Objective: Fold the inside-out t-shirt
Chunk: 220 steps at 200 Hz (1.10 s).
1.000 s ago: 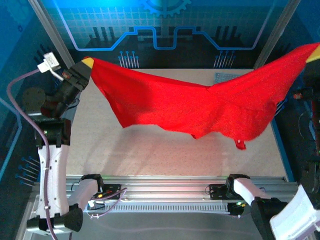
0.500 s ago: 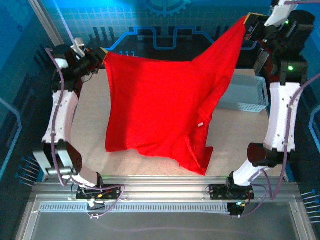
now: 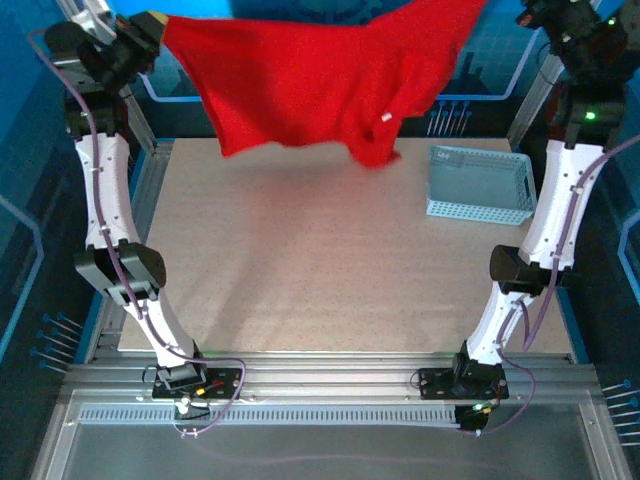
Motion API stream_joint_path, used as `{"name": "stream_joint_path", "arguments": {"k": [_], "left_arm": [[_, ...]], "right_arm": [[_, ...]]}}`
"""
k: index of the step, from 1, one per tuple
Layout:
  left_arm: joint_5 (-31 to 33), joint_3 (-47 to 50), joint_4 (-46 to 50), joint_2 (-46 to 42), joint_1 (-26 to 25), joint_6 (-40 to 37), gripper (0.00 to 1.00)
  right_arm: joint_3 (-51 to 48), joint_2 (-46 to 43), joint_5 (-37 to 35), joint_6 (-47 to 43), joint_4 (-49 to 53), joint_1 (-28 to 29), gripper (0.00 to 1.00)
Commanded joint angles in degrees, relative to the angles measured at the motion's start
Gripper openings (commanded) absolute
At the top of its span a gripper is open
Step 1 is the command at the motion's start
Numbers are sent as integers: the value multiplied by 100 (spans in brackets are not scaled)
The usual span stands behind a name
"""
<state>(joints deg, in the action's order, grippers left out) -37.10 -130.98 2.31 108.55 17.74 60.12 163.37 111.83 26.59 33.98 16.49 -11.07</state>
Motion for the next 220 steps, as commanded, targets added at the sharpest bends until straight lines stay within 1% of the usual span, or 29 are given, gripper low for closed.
{"name": "stream_joint_path", "arguments": {"k": [1, 9, 21, 37, 51, 58, 75, 86, 95, 107, 132, 146, 152, 158, 170, 178, 195, 206, 208, 212, 220], "left_arm": [[-323, 631, -694, -470, 158, 169, 0], [-332, 1156, -849, -746, 169, 61, 0], [-357, 2027, -991, -1179, 169, -92, 0], [-494, 3429, -1539, -1790, 169, -104, 0], [-536, 4682, -1858, -2351, 168, -139, 0], [-552, 5356, -1962, -2636, 164, -154, 0], [-529, 6847, -2151, -3295, 138, -209, 0], [-538, 7660, -2101, -3736, 101, -355, 0], [-510, 8141, -1710, -4053, 115, -596, 0], [-356, 8705, -1125, -4527, 116, -952, 0], [44, 9777, 159, -5577, 122, -1376, 0], [363, 10328, 850, -6304, 118, -1360, 0], [515, 10515, 1201, -6589, 125, -1317, 4], [646, 10712, 1485, -6869, 125, -1252, 5], [728, 11105, 1764, -7360, 125, -1010, 5], [796, 11304, 1999, -7613, 125, -874, 8], [862, 11610, 2370, -7971, 126, -631, 9], [1073, 11592, 2861, -8145, 133, -609, 17], [1130, 11574, 2975, -8169, 134, -618, 22], [1286, 11502, 3231, -8236, 134, -622, 27], [1570, 11357, 3649, -8385, 134, -645, 31]], "right_arm": [[-217, -590, 425, 176, -574, -69, 0], [-385, -767, 606, 25, -363, -25, 0], [-737, -1066, 746, -366, 318, 101, 0], [-1774, -1671, 775, -1118, 1042, 457, 0], [-3232, -2390, 611, -1855, 1397, 834, 0], [-4049, -2854, 491, -2082, 1395, 995, 0], [-6096, -3832, 421, -2173, 1084, 1122, 0], [-7138, -4396, 408, -2116, 977, 1119, 0], [-7866, -4750, 348, -2003, 982, 1110, 0], [-8602, -5109, 351, -1912, 1157, 1116, 0], [-9780, -5809, -90, -1618, 1888, 1120, 0], [-10394, -6271, -356, -1304, 2233, 1107, 0], [-10636, -6444, -450, -1146, 2414, 1104, 0], [-10848, -6607, -574, -966, 2596, 1098, 0], [-11258, -6910, -632, -627, 2905, 1048, 0], [-11625, -7099, -644, -424, 3100, 990, 0], [-12079, -7522, -785, -82, 3502, 838, 0], [-12256, -7801, -833, 53, 3707, 730, 0], [-12276, -7846, -840, 67, 3744, 712, 0], [-12303, -7933, -855, 92, 3814, 682, 0], [-12343, -8114, -859, 142, 3897, 638, 0]]}}
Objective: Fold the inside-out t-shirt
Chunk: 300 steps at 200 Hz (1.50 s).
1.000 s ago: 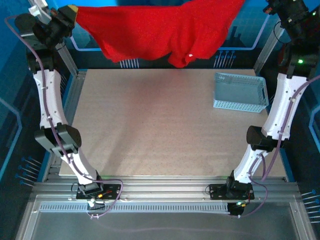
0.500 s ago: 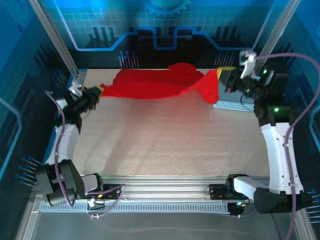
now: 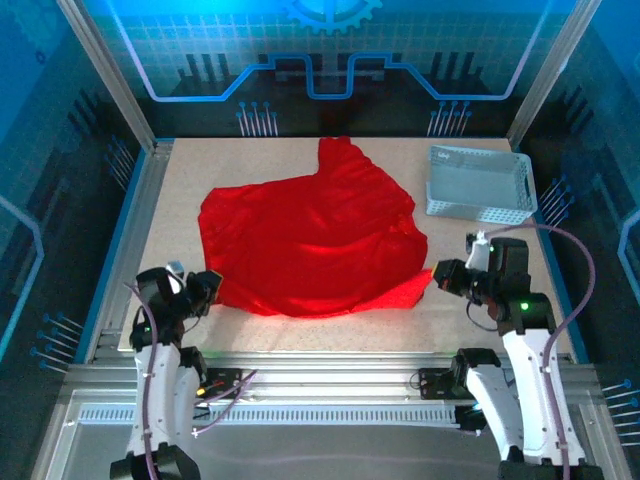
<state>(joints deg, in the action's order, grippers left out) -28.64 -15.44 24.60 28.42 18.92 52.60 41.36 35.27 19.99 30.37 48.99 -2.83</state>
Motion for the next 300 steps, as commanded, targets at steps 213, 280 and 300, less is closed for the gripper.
{"name": "stream_joint_path", "arguments": {"k": [213, 280, 300], "left_arm": [[1706, -3091, -853, 5001, -2047, -613, 76], [1712, -3271, -1333, 6749, -2217, -444, 79], [1696, -3350, -1363, 6996, -2351, -477, 79]], "right_arm": [[2446, 5510, -1908, 356, -1921, 2729, 63], [1987, 6425, -2194, 1056, -2271, 2446, 67], [1588, 6229, -2376, 1313, -2263, 2218, 69]]}}
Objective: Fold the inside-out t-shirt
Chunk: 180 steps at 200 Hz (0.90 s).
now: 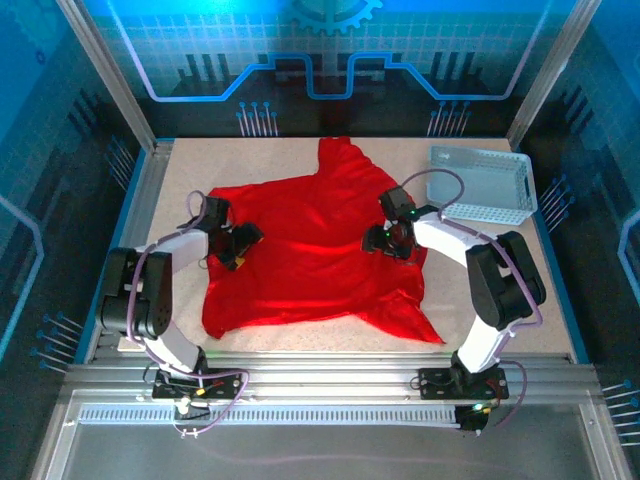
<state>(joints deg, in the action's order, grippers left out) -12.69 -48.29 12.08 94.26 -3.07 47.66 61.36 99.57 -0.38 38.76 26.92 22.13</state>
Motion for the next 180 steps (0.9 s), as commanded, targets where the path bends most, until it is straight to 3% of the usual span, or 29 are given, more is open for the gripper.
{"name": "stream_joint_path", "arguments": {"k": [1, 36, 58, 78, 97, 140, 180], "left_arm": [[100, -66, -118, 420, -155, 12, 78], [72, -89, -104, 632, -459, -24, 79], [489, 122, 121, 132, -466, -1, 80], [1250, 24, 531, -500, -395, -138, 82], [1408, -635, 891, -546, -183, -467, 83], [1165, -2354, 1212, 621, 8, -702, 83], [710, -2851, 970, 1623, 310, -372, 83]], "right_arm": [[-435, -214, -348, 491, -51, -292, 69], [-1353, -886, -596, 911, 32, -508, 70], [-1751, -1395, -679, 1027, 117, -487, 70], [-1433, -1787, -986, 873, 532, -317, 71], [-753, -1880, -1169, 376, 513, -108, 73], [1676, 48, -804, -914, 443, -208, 75], [3747, 2005, -308, -1183, 743, -245, 75]]}}
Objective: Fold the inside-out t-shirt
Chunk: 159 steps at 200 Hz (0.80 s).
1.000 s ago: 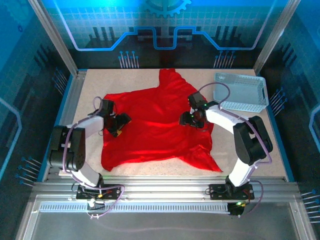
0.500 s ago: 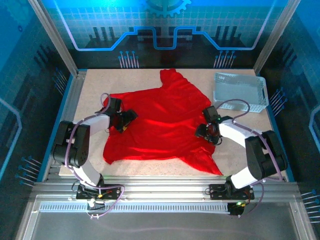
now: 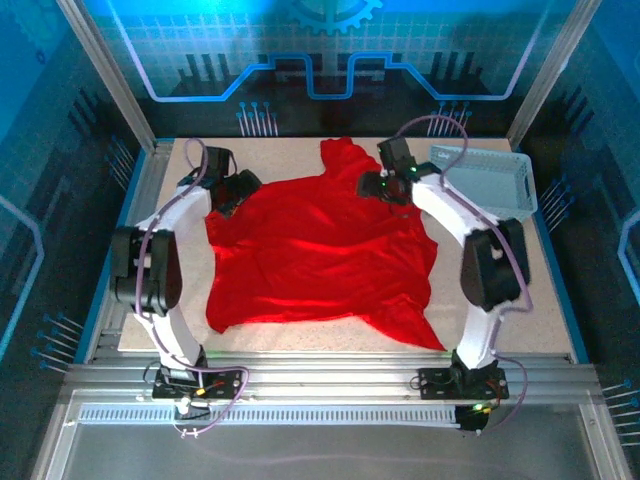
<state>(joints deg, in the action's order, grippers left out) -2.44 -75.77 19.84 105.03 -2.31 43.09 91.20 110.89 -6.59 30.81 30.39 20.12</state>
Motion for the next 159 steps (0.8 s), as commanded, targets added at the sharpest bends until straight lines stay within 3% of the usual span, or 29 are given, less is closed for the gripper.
{"name": "stream_joint_path", "arguments": {"k": [1, 32, 61, 92, 159], "left_arm": [[-321, -100, 177, 563, 241, 94, 83], [-608, 90, -80, 816, 539, 191, 83], [-693, 486, -249, 753, 836, 191, 84], [-621, 763, -259, 582, 1047, 73, 84], [-248, 199, 316, 317, 999, -452, 84]], "right_arm": [[814, 913, 315, -385, 409, -39, 75], [1609, 1790, 277, -285, 807, -36, 75], [1208, 1883, 20, 209, 968, -190, 75], [-77, 1191, -241, 777, 666, -242, 75], [-2605, -722, -348, 1656, 208, 424, 74]]}}
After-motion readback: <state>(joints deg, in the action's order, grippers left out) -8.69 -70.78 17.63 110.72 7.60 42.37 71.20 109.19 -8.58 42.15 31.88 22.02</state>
